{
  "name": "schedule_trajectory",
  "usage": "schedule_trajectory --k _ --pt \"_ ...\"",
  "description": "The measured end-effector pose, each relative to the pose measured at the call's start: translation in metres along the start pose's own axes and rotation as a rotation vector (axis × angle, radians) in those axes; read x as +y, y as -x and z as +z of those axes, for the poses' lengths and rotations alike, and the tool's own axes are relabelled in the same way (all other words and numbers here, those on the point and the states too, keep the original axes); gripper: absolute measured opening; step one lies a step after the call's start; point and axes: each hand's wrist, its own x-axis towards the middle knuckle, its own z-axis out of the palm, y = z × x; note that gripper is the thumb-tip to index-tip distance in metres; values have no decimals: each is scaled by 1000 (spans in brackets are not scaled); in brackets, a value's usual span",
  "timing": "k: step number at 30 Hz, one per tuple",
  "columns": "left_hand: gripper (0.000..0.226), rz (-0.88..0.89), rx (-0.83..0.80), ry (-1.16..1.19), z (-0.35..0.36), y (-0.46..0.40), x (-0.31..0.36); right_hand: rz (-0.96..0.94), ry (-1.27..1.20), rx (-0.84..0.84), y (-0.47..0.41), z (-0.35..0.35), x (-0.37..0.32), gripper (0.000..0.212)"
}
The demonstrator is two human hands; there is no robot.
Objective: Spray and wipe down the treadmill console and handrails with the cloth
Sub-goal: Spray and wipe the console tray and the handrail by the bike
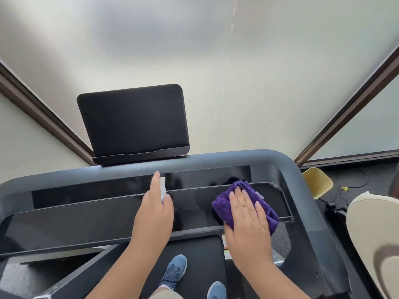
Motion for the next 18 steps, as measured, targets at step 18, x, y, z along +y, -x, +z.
schedule_trajectory --k 18 --pt "67 50 -2 -91 -13 10 -7 -85 -22 -46 -48 9 -43 70"
